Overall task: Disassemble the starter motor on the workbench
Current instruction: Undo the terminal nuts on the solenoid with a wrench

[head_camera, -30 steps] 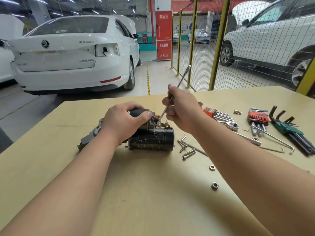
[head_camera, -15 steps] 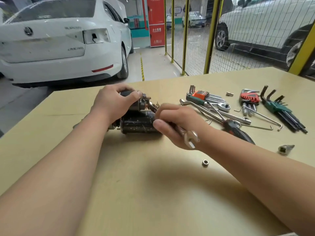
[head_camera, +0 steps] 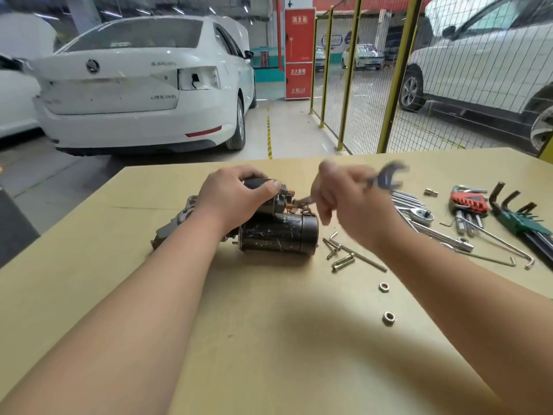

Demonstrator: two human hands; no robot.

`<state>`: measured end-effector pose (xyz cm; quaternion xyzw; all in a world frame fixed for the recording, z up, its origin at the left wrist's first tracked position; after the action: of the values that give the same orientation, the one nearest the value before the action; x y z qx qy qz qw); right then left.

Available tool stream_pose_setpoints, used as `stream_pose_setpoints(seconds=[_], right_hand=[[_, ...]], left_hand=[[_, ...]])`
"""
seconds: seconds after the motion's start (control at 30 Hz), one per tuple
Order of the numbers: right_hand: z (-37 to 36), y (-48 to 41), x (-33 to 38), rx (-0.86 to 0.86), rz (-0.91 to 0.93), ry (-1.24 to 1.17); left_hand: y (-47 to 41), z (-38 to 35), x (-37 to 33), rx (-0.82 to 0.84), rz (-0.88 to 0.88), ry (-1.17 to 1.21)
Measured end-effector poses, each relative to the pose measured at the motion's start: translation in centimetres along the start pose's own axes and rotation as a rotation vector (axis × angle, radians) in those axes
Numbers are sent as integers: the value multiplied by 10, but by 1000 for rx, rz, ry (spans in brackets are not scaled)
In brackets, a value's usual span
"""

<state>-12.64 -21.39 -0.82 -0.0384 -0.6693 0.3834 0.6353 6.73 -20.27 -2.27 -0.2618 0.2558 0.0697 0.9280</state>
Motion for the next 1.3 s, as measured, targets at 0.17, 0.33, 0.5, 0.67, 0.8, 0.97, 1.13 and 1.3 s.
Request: stream_pose_setpoints(seconds=[0.17,0.33,0.5,0.67,0.8,0.97,1.13,1.3], right_hand=[[17,-32,-7,-56,-413,-417],[31,-33,-21,-160,-628,-306],[32,-44,-26,-200,-756,-519],[17,-68,-25,-168,-805,-414],[6,-80,-23,-198,-758,-348],[7,-78,-26,-208,-780,-247],[11,-75,-23,-130,-889,-249],[-2,-77,-29,-148,-872,-239]], left_hand=[[3,1,0,5,5,-3],[4,1,0,3,6,-5],[4,1,-2,-8,7,7],[7,2,-1,-5,10,4],[8,1,0,-15,6,7],[9,1,2,-23,-4,20],[9,1,2,-26,-1,29],[9,0,2,-34,-12,28]])
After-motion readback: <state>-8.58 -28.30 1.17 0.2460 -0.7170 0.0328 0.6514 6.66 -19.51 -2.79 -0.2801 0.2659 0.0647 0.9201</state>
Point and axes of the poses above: each hand's wrist, its own y-axis away from the middle knuckle, its own z-axis out of the back of the hand, x = y × z, the point moved 2 cm from there along -y, towards the middle knuckle, and after that the axes turned 9 degrees about -y, right-handed, at the moved point
